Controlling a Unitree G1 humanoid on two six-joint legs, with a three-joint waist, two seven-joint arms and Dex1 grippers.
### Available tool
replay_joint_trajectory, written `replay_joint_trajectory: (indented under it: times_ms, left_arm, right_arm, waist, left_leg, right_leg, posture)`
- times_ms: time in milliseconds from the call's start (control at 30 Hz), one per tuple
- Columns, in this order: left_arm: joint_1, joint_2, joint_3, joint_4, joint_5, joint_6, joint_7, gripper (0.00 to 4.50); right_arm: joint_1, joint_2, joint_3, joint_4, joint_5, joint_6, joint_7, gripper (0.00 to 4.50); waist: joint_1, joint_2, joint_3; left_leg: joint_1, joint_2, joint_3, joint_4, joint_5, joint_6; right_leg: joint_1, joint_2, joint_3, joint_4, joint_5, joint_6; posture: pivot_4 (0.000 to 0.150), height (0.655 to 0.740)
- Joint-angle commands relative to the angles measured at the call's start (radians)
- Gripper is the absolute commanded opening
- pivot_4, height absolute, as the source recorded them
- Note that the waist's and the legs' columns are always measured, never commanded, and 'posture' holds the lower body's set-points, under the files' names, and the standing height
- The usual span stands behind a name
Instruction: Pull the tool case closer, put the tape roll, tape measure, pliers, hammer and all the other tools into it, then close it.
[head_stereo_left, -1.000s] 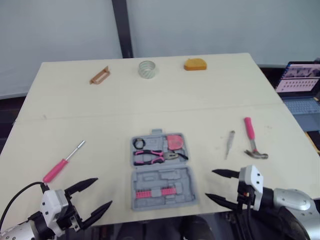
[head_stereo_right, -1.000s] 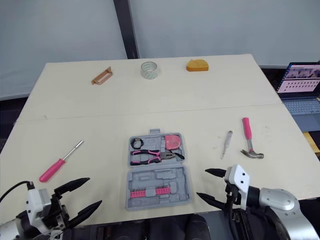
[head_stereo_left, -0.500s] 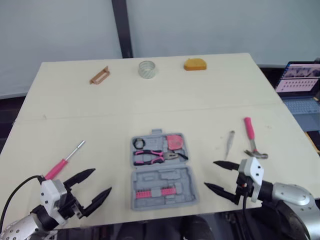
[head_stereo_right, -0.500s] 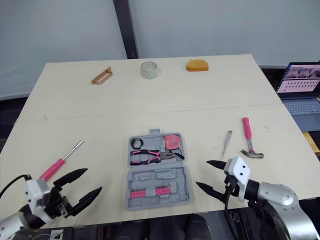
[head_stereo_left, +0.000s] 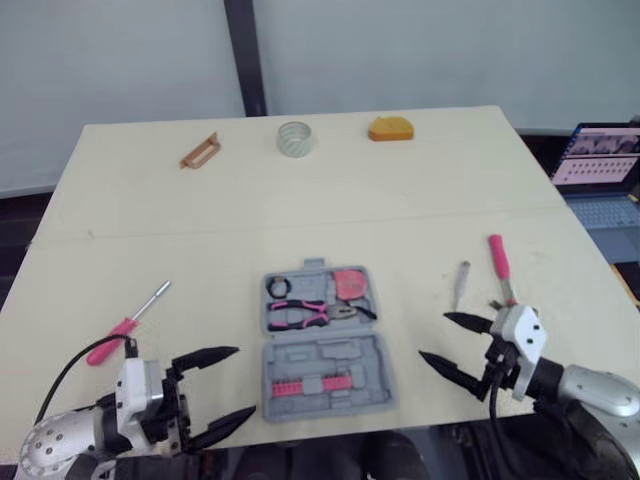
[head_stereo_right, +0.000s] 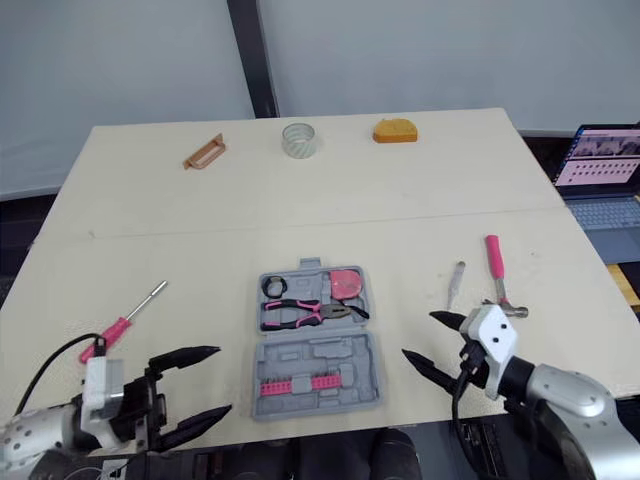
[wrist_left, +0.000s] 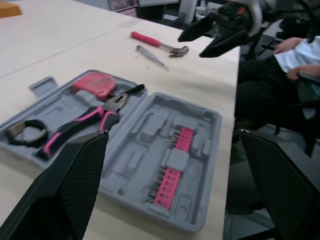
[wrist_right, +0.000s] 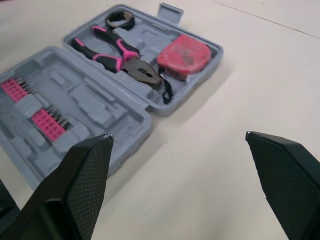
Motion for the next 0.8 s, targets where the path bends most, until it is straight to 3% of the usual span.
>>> replay_joint_trajectory:
  times_ms: [33,233,433,600,800]
  left_arm:
    - [-0.029,-0.003,-0.021,0.009,-0.002,-0.024,-0.020,4.50]
    - [-0.089,-0.013,-0.041,0.073,0.012,-0.044,-0.020,4.50]
    - [-0.168,-0.001,-0.059,0.069,0.013,0.005,0.017,4.50]
    - [-0.198,0.009,-0.065,0.051,0.017,0.037,0.042,4.50]
    - [-0.216,0.024,-0.061,0.039,0.026,0.055,0.061,4.50]
  right_arm:
    - [0.010,0.016,-0.056,-0.072,0.011,0.034,-0.070,4.47]
    - [-0.075,0.069,-0.112,-0.182,0.019,0.296,-0.337,4.47]
    - [-0.293,0.249,-0.087,-0.161,-0.020,0.624,-0.663,4.47]
    - [-0.397,0.335,-0.083,-0.110,-0.032,0.764,-0.751,4.47]
    - [-0.480,0.374,-0.076,0.026,-0.060,0.769,-0.764,4.47]
  waist:
    - [0.000,0.000,0.000]
    - [-0.001,0.000,0.000]
    - [-0.002,0.001,-0.002]
    - [-0.003,0.003,-0.002]
    - [-0.005,0.004,-0.003]
  left_leg:
    - [0.000,0.000,0.000,0.000,0.000,0.000]
    - [0.000,0.000,0.000,0.000,0.000,0.000]
    - [-0.001,0.000,0.000,0.000,0.000,0.000]
    - [-0.007,0.000,0.000,0.001,0.000,0.000]
    - [-0.007,0.000,0.001,0.001,0.001,0.000]
  right_leg:
    - [0.000,0.000,0.000,0.000,0.000,0.000]
    - [0.000,0.000,0.000,0.000,0.000,0.000]
    - [-0.002,0.000,0.001,0.002,0.000,0.000]
    - [-0.008,0.000,0.001,0.003,0.000,0.000]
    - [-0.009,0.000,0.002,0.004,0.000,0.000]
  posture:
    - [0.150,0.7400]
    - [0.150,0.7400]
    - [0.150,0.7400]
    - [0.150,0.7400]
    - [0.150,0.7400]
